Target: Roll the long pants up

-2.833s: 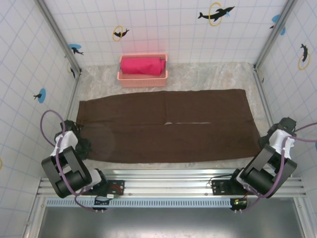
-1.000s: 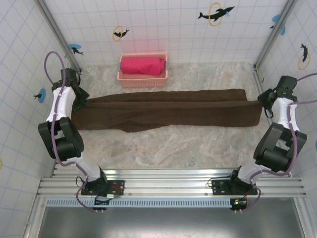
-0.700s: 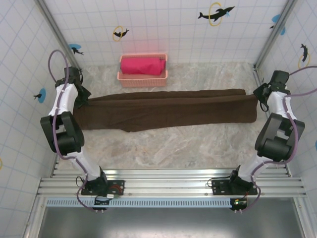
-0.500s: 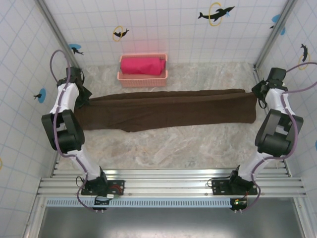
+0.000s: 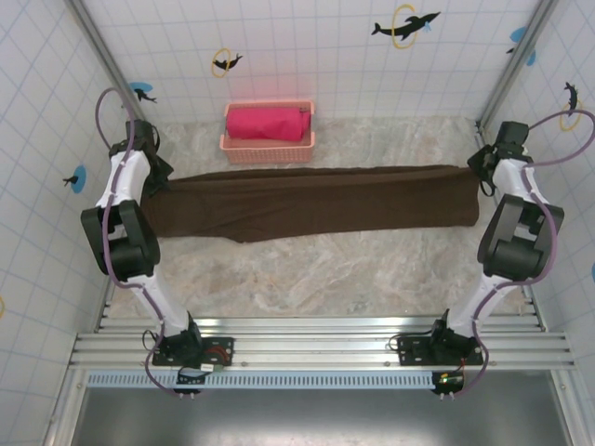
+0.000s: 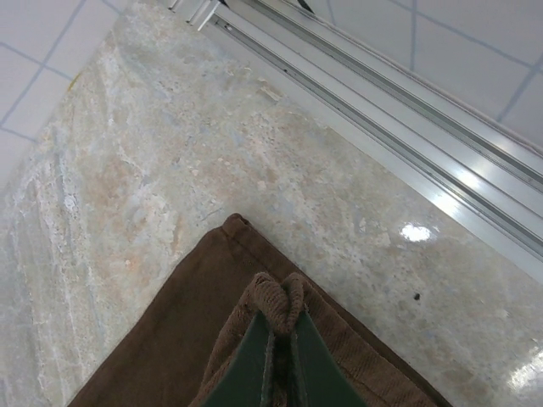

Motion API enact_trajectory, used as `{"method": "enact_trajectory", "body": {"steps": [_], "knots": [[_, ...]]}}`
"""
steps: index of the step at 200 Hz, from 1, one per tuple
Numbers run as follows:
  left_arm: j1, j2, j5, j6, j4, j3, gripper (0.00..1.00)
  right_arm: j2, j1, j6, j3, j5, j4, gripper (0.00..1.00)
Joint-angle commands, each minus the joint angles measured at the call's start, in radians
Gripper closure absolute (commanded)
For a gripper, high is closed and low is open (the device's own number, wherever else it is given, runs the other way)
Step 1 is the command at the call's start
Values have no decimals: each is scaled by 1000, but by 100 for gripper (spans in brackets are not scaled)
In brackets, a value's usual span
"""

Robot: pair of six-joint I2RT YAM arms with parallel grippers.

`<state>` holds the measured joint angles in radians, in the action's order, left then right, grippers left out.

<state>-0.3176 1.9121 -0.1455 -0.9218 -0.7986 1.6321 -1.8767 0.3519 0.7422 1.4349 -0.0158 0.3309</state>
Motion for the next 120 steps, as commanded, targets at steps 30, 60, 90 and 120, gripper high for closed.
{"method": "enact_trajectory", "body": {"steps": [30, 60, 90, 120], "knots": [[-7, 49, -120, -36, 36, 59, 100, -54, 7, 8, 70, 110, -81, 100], [-5, 70, -120, -54, 47, 69, 100, -96, 1, 9, 94, 95, -98, 100], [0, 107, -108, -43, 113, 84, 79, -145, -13, 9, 115, 76, -154, 38], [8, 147, -105, -33, 181, 117, 47, -186, -27, 4, 154, 50, -170, 14]]}}
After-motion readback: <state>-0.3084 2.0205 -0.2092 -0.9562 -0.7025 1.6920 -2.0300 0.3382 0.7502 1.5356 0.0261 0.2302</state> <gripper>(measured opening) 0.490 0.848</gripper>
